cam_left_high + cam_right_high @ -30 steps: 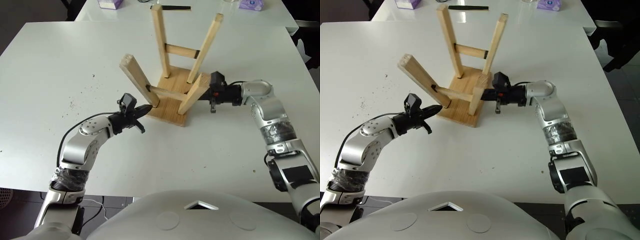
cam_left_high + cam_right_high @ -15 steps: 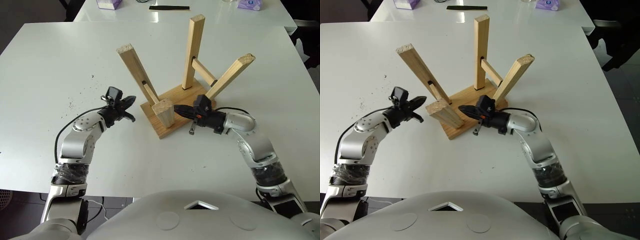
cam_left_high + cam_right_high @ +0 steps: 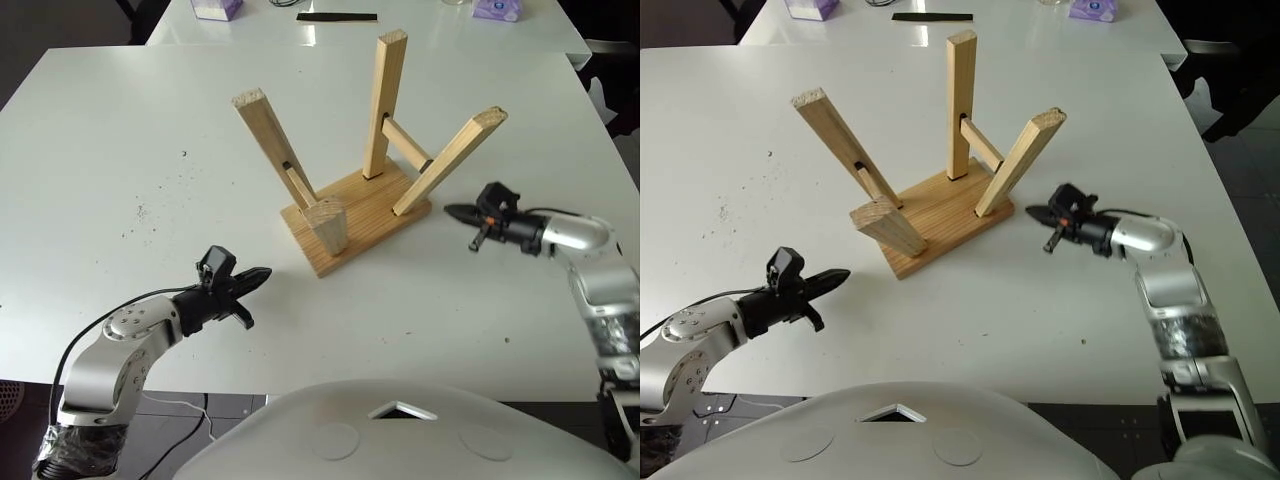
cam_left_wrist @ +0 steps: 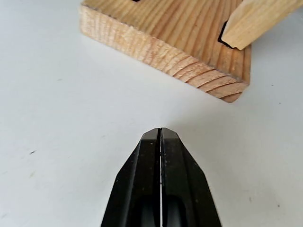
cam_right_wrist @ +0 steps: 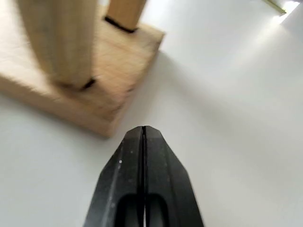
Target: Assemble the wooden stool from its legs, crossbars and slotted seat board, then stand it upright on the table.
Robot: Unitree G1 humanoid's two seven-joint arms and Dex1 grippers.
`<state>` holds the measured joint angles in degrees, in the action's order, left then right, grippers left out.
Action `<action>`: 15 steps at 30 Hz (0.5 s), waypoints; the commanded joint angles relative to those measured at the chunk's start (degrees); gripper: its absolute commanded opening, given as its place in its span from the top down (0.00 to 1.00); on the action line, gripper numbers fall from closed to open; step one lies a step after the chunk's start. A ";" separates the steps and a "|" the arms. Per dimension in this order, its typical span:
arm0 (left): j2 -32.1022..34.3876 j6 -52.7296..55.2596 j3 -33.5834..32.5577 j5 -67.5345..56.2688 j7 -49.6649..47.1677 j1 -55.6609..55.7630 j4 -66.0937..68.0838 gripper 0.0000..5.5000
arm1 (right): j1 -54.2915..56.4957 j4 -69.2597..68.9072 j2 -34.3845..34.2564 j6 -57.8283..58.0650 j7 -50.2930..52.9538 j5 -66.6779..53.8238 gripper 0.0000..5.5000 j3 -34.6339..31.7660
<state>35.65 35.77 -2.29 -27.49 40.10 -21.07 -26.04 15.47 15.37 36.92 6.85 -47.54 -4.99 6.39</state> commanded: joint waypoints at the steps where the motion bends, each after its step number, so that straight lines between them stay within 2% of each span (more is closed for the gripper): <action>1: -2.62 0.95 6.71 2.70 -1.55 4.15 1.50 1.00 | 8.53 16.62 -4.19 -8.10 0.83 6.50 1.00 4.95; 4: -4.26 0.76 9.52 3.80 -2.35 6.35 2.85 1.00 | 9.63 22.61 -5.76 -11.90 -0.63 8.24 1.00 6.63; 6: -4.72 0.58 10.12 3.99 -2.51 6.91 3.08 1.00 | 7.75 21.59 -5.17 -12.75 -1.74 8.00 1.00 6.56; 15: -4.92 -0.85 7.86 4.51 -4.08 5.17 4.19 1.00 | -6.84 -2.57 -0.97 -5.78 -9.24 0.85 1.00 5.56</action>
<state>30.56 34.00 5.56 -23.71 36.85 -14.95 -22.59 12.35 18.69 36.61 -1.51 -53.64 -2.34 10.22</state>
